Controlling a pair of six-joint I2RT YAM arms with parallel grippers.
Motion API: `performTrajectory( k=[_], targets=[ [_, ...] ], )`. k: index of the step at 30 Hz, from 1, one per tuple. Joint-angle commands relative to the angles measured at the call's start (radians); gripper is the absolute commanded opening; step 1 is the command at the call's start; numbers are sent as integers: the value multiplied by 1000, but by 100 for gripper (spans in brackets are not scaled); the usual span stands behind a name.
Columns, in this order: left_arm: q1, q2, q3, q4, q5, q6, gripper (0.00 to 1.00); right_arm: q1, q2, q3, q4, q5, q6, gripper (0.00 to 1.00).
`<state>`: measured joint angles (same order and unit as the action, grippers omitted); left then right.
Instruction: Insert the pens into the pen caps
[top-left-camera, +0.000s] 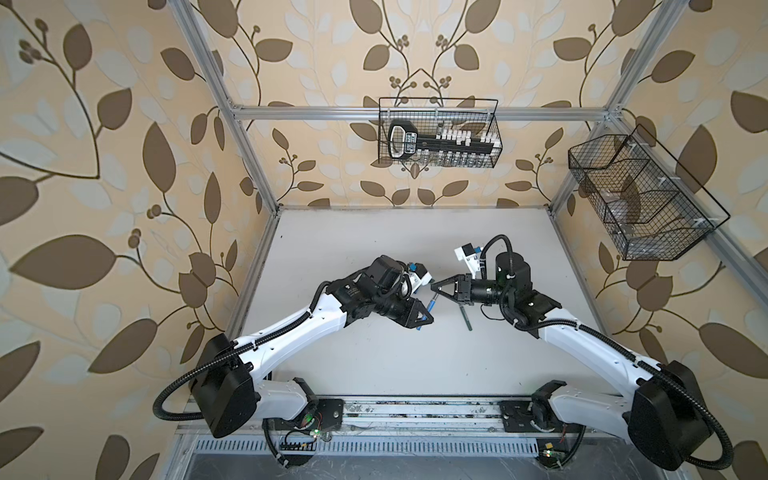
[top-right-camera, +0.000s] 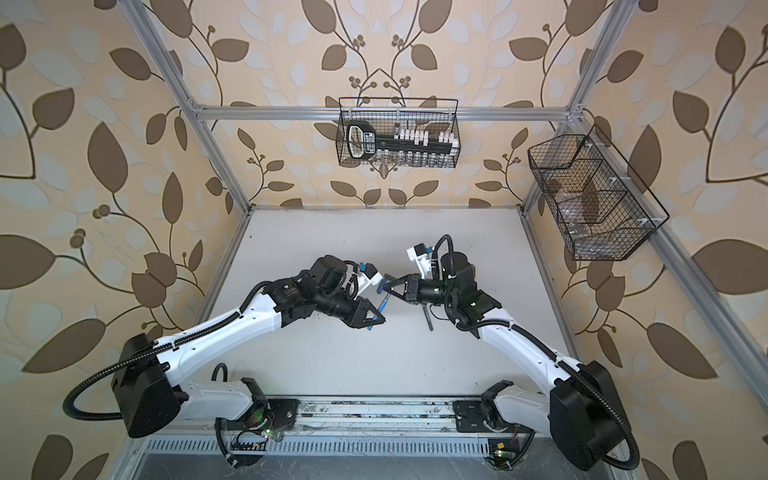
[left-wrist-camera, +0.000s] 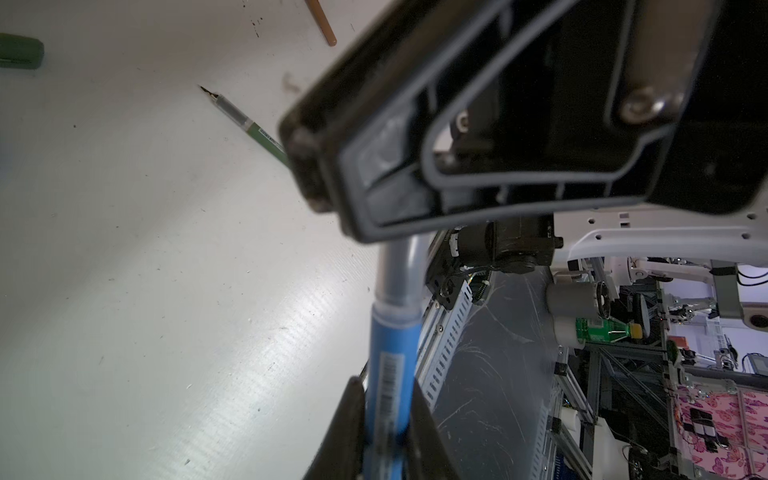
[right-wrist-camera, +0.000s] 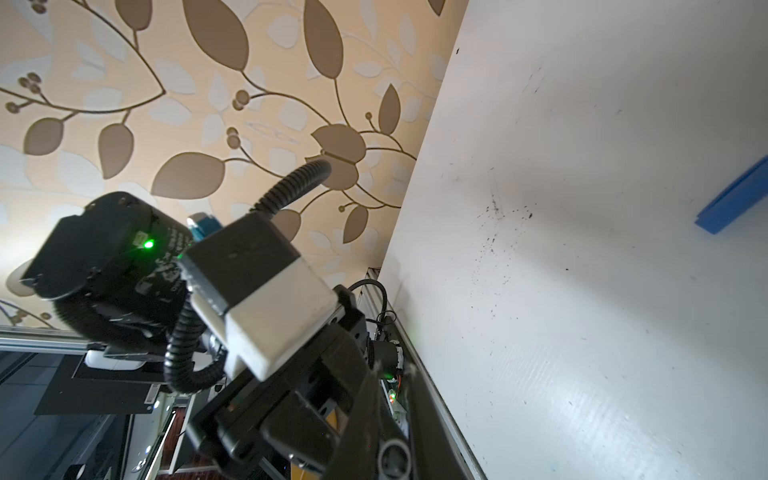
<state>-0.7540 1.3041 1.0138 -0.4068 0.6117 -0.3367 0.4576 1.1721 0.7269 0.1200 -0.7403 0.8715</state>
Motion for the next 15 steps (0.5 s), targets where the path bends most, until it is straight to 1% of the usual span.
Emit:
performTrajectory(
  k=[1, 3, 5, 7, 10, 12, 15],
  targets=[
    [-1, -47, -5, 23, -50, -15, 12, -4, -50, 67, -137, 91, -78, 39],
    [-1, -60, -24, 26, -68, -26, 12, -13, -73, 87, -179, 125, -92, 46],
    [-1, -77, -41, 23, -90, -35, 12, -22, -97, 99, -215, 162, -102, 48],
    [1, -104, -60, 18, -130, -44, 11, -28, -110, 128, -317, 238, -146, 50],
    [1, -158, -76, -8, -225, -49, 11, -24, -88, 170, -482, 368, -224, 49],
    [1, -204, -81, -29, -299, -58, 10, -9, -50, 174, -525, 423, -246, 48],
    [1, -277, -89, -61, -409, -66, 10, 43, 35, 174, -522, 495, -253, 46]
  ],
)
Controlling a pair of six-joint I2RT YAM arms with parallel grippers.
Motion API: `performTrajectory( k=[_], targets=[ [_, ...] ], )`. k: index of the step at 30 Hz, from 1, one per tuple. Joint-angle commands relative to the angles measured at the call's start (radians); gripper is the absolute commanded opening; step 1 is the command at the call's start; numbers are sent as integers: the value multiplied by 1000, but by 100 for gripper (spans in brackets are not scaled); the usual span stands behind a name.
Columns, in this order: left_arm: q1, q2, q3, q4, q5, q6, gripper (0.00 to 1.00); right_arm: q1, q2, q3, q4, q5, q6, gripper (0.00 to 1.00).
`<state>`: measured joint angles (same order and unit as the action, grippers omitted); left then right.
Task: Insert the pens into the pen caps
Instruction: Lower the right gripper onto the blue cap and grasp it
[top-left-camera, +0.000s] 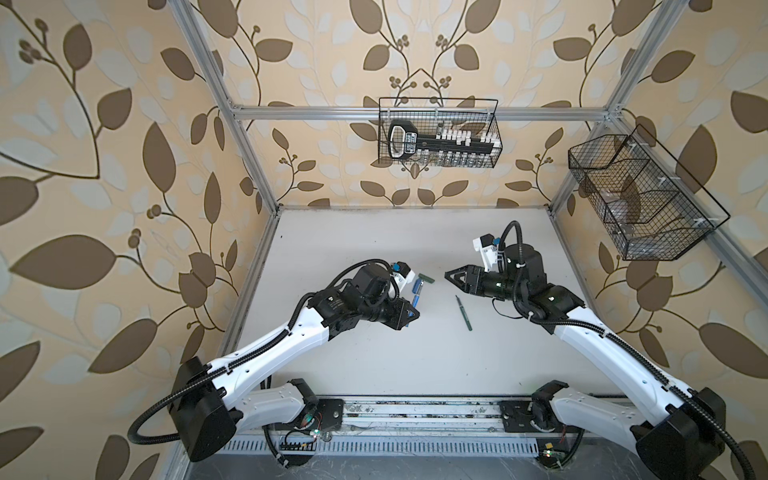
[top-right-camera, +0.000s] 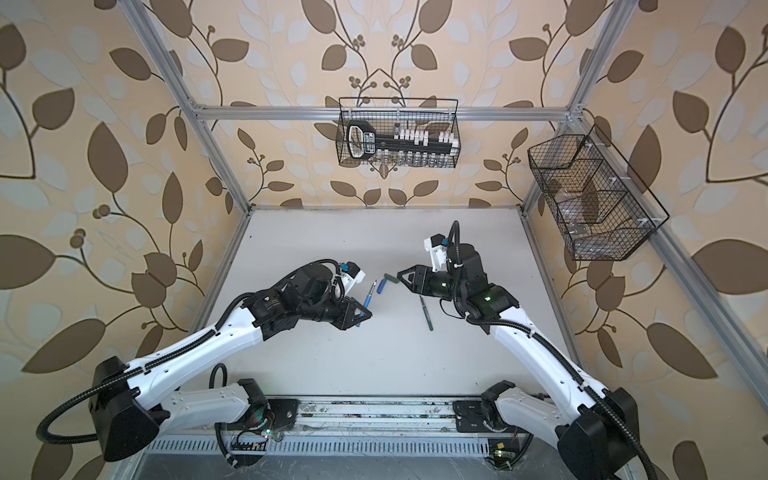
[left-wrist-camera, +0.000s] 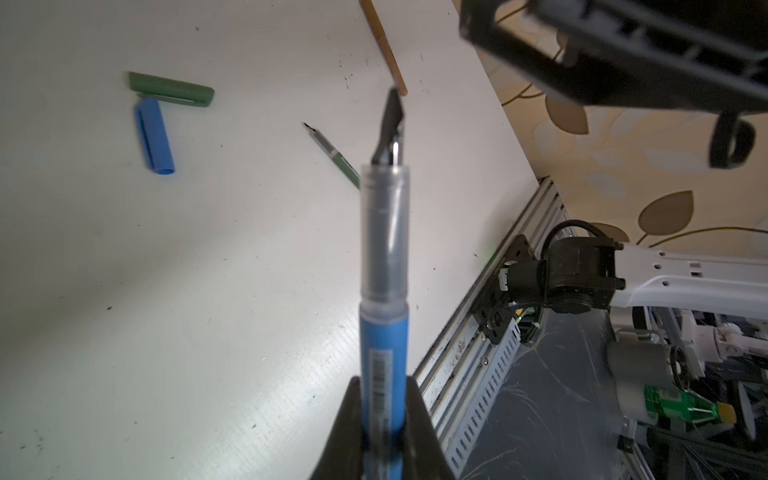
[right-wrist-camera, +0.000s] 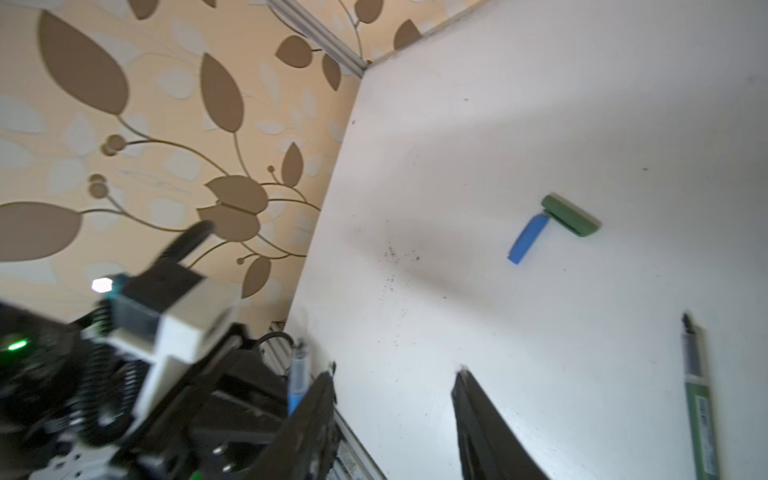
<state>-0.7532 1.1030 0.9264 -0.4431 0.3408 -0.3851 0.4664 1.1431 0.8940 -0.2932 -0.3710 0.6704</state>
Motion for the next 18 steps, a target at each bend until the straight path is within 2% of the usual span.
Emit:
performTrajectory(
  k=[1, 4, 7, 13, 18],
  targets=[
    [0, -101, -11, -24, -159, -18, 11, 59, 106, 14, -103, 150, -54, 46],
    [0, -161, -38, -14, -183, -21, 12, 117, 235, 50, -71, 205, -53, 44],
    [0, -183, -47, -23, -189, -15, 13, 144, 375, 76, 4, 201, -38, 44],
    [0, -173, -45, -37, -164, -1, 13, 144, 603, 167, 115, 198, -14, 42],
    [0, -181, -49, -42, -155, 11, 13, 116, 712, 237, 151, 182, -1, 40]
  ],
)
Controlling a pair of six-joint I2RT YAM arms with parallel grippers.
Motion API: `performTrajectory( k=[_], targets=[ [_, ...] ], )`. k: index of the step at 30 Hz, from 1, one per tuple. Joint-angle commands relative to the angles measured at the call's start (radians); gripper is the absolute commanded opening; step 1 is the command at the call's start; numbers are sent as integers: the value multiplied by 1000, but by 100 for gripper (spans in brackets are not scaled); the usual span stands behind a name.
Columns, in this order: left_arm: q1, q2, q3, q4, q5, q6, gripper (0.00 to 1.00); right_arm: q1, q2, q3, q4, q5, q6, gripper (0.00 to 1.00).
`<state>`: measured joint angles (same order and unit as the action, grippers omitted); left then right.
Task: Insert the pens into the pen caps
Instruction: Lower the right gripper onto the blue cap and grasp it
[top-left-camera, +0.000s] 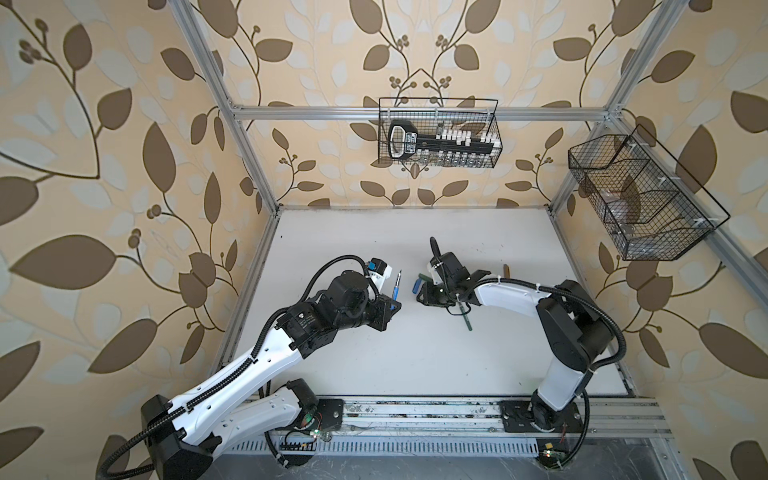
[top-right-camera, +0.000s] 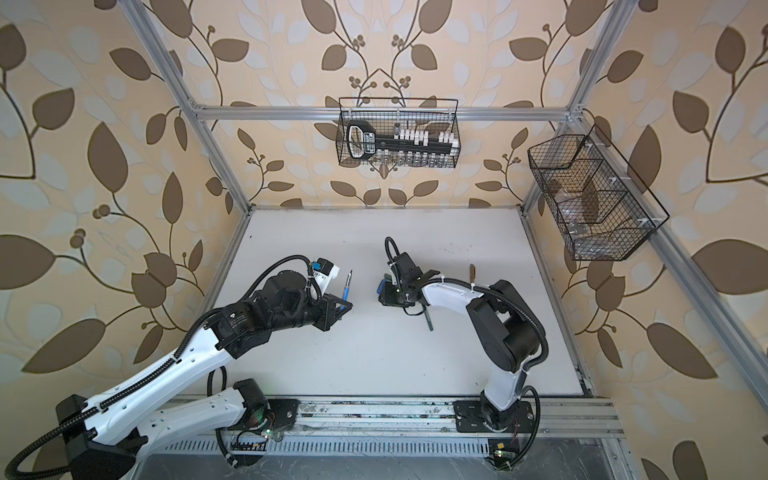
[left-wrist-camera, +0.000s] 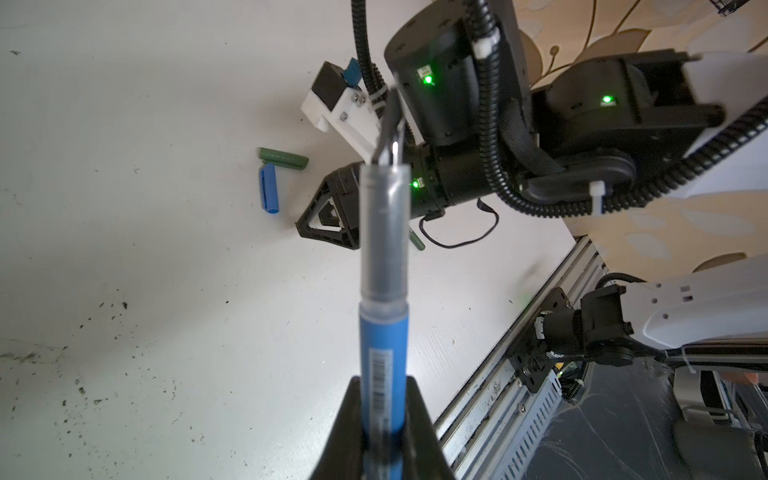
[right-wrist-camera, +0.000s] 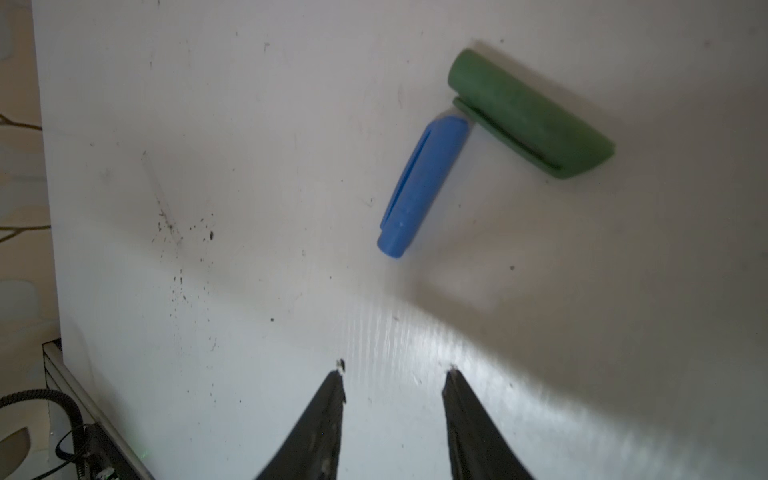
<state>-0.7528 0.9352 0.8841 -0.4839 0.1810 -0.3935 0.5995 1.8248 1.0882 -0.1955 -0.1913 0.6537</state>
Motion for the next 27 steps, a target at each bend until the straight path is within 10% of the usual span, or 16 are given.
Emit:
performTrajectory(
  k=[1, 27],
  targets=[
    [0, -18, -10, 3, 5, 17, 13, -27, 50, 52, 67, -14, 23, 39],
    [0, -10, -10, -16, -17, 60, 14, -43, 238, 228, -32, 15, -1, 28]
  ],
)
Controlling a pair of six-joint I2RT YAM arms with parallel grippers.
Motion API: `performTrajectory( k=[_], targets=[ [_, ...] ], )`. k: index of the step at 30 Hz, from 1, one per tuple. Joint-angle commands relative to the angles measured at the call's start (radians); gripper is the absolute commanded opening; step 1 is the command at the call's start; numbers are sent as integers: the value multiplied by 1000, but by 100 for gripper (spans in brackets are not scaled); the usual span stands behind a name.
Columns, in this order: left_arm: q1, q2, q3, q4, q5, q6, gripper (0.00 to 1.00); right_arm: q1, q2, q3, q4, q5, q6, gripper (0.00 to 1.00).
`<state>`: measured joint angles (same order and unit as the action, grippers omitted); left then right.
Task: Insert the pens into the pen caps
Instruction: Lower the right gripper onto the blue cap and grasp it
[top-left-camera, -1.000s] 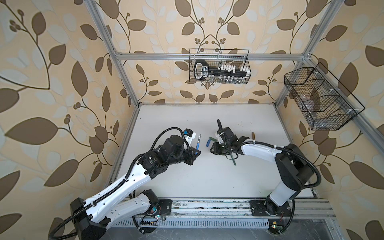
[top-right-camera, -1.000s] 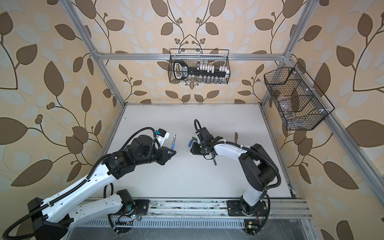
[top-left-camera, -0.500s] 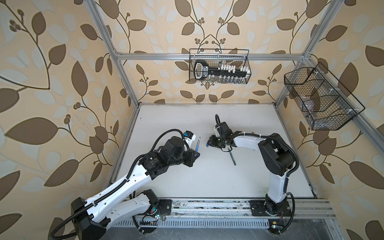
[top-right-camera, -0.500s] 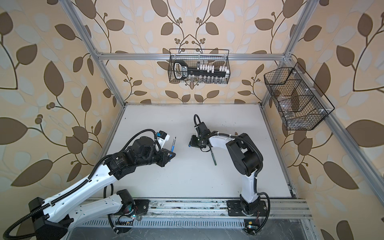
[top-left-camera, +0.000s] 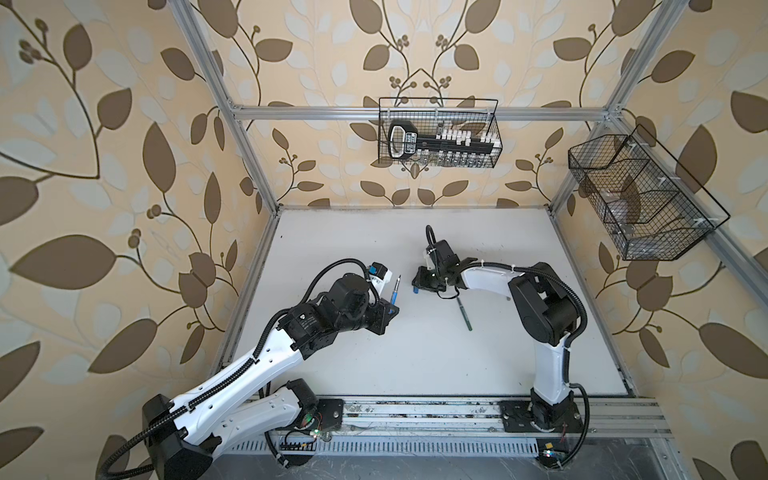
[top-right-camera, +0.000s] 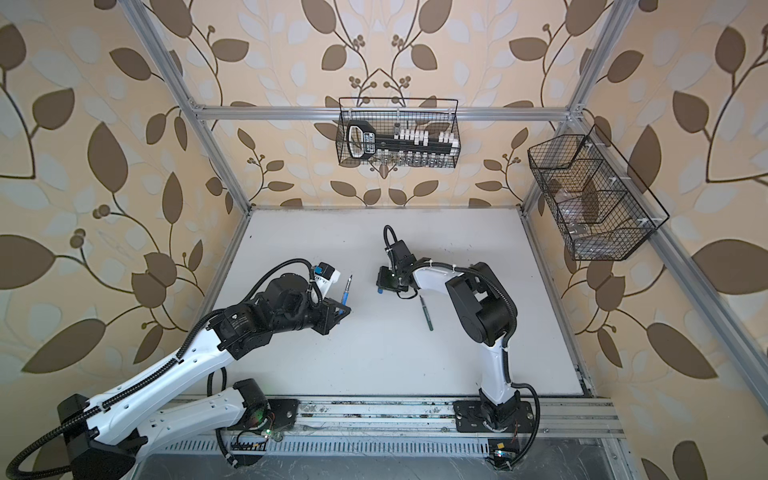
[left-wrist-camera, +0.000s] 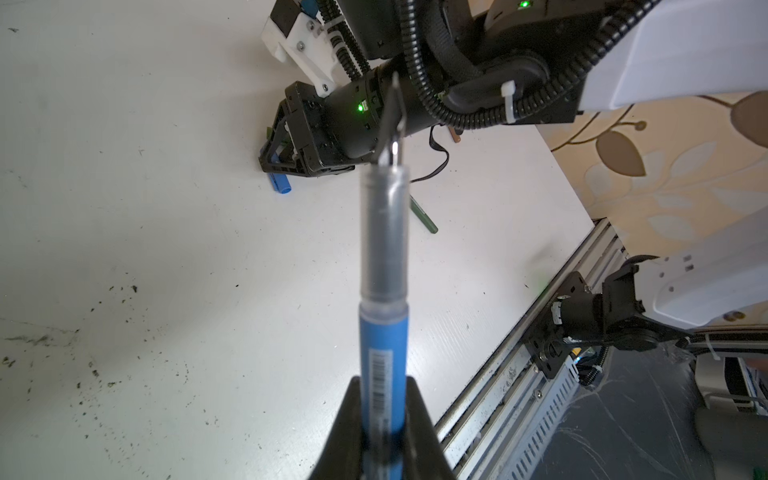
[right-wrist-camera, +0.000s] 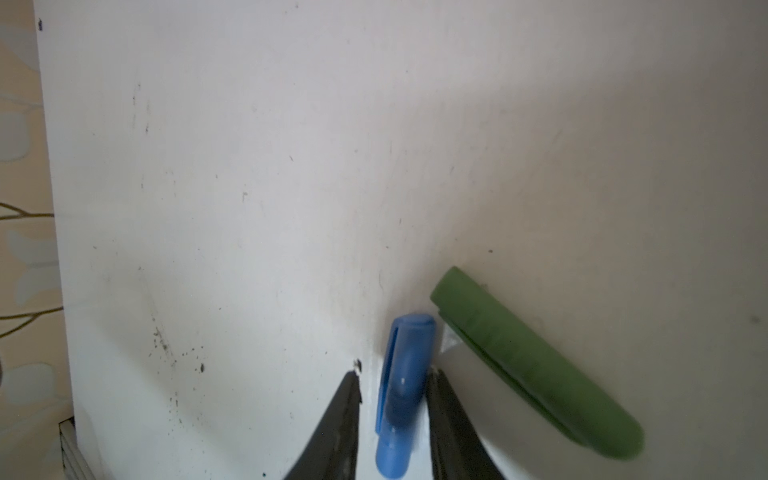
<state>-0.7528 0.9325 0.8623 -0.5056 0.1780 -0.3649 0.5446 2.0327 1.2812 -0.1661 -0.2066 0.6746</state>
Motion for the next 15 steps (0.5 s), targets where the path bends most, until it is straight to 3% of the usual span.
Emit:
performTrajectory(
  k=[1, 15],
  targets=[
    [0, -8, 11, 7, -13, 32, 14, 16, 33, 42, -74, 38, -28, 27],
    [0, 1, 9, 9, -7, 32, 14, 35, 36, 82, -166, 78, -91, 14]
  ],
)
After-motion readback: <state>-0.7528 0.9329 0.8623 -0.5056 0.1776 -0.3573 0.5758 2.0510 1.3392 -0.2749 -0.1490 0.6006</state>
